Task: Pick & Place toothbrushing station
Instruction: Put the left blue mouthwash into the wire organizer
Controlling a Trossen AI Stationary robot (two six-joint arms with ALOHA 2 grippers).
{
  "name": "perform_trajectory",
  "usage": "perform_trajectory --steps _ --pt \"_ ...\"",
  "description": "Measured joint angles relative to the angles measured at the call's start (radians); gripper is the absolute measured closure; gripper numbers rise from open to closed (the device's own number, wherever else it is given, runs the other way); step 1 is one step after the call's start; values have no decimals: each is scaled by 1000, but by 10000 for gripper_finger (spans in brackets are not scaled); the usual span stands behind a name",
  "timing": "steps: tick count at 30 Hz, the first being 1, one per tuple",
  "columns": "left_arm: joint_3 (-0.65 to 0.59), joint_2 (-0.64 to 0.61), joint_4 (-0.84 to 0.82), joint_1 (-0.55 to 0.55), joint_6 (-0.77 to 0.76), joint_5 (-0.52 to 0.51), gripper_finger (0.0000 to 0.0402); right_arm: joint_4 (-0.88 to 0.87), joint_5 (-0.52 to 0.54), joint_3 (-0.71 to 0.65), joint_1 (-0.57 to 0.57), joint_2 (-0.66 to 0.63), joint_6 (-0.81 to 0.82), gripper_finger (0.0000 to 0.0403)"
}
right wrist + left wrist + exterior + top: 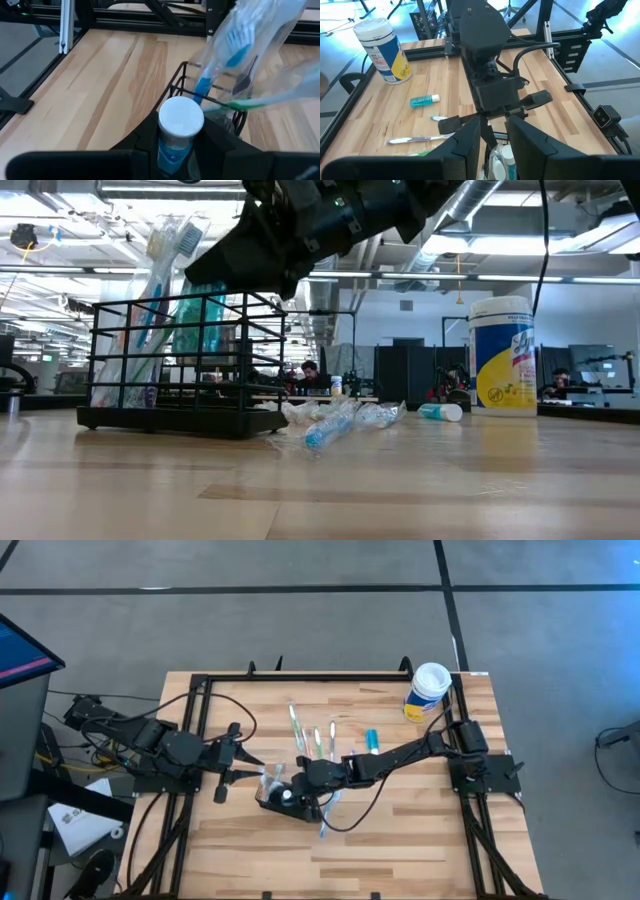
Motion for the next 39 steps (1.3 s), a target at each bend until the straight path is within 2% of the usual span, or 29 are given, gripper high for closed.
perform_trajectory --steps 6,13,17,30,35,39 --pt "0 0 2 0 0 0 306 -1 0 0 -5 3 0 320" --pt "0 0 4 0 0 0 306 50 -12 15 -13 76 16 320" --pt "0 1 4 0 0 0 306 40 -63 15 -28 74 44 320" --pt "0 1 6 0 0 0 306 38 -55 14 -29 74 50 320" --pt "0 1 6 0 0 0 306 38 -55 14 -29 75 52 293" --pt "0 1 6 0 0 0 306 40 -55 13 -29 76 52 299"
